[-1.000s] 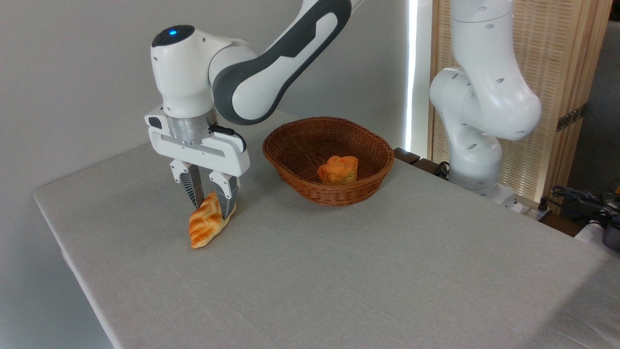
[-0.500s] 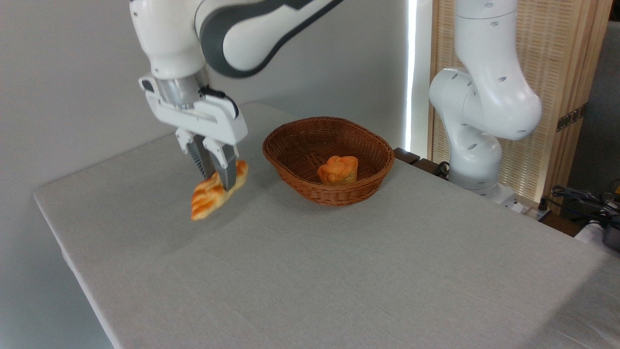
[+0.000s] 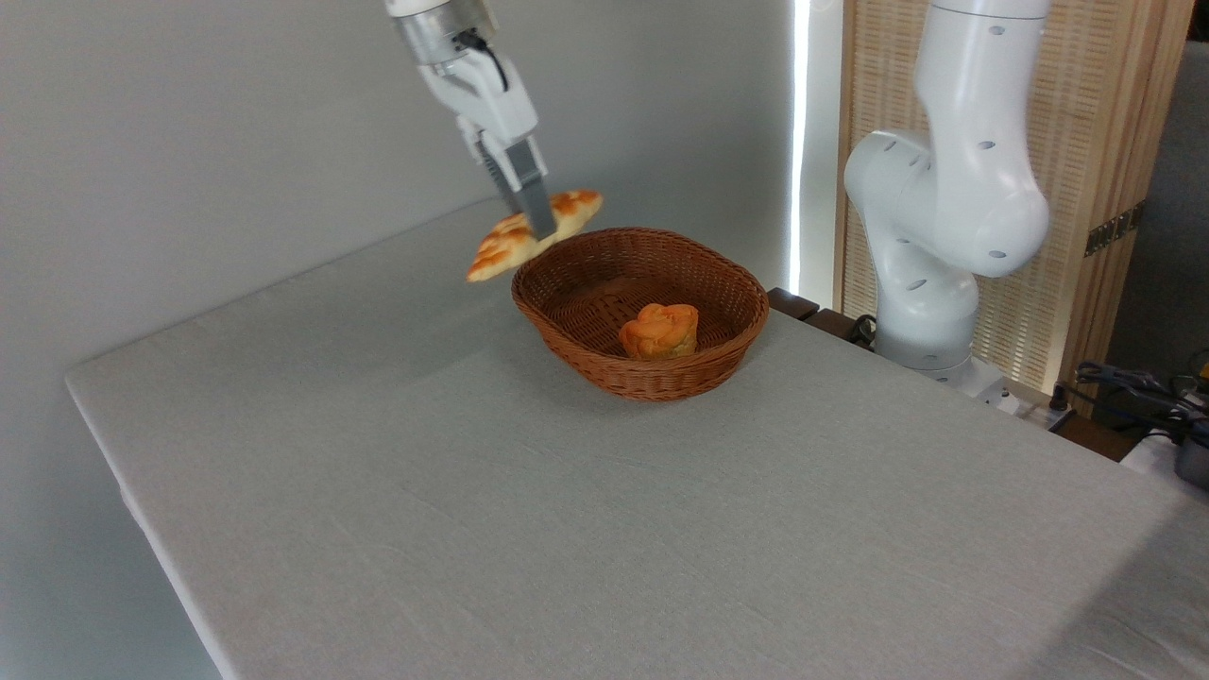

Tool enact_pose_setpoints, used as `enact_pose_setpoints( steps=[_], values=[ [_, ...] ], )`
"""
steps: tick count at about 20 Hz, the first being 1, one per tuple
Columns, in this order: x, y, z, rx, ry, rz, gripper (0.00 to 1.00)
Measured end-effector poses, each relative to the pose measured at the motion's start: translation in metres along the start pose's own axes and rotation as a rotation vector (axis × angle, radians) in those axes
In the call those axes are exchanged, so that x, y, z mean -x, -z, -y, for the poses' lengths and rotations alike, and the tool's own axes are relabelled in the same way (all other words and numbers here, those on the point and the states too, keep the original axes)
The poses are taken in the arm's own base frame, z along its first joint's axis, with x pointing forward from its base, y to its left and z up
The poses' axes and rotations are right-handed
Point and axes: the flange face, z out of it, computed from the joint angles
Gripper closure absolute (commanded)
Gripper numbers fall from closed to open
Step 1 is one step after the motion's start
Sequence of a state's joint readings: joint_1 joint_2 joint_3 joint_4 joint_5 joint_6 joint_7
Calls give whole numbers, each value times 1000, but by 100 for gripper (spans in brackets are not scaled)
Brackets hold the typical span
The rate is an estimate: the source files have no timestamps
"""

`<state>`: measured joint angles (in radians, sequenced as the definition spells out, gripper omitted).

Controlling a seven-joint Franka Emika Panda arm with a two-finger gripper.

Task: Put bread into the basket
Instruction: 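Lift the bread roll and carry it over the wicker basket, then lower the bread roll into the basket and open the gripper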

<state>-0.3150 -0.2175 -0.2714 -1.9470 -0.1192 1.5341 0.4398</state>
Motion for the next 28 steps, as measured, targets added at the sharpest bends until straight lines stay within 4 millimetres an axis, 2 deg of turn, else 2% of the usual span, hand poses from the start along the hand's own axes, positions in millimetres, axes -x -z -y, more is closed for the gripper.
enact_pose_setpoints(
  steps=[2, 3, 5, 6, 7, 9, 14, 28],
  values=[
    [12, -13, -28, -16, -65, 26, 54],
    [17, -21, -39, -19, -97, 42, 49],
    [23, -43, -55, -18, -165, 83, 32],
    [23, -54, -61, -18, -191, 104, 15],
    [20, -66, -66, -22, -213, 116, 4],
    [12, -82, -75, -42, -241, 111, 0],
    [4, -98, -80, -58, -258, 99, 0],
    [3, -97, -73, -59, -245, 86, 0]
  ],
)
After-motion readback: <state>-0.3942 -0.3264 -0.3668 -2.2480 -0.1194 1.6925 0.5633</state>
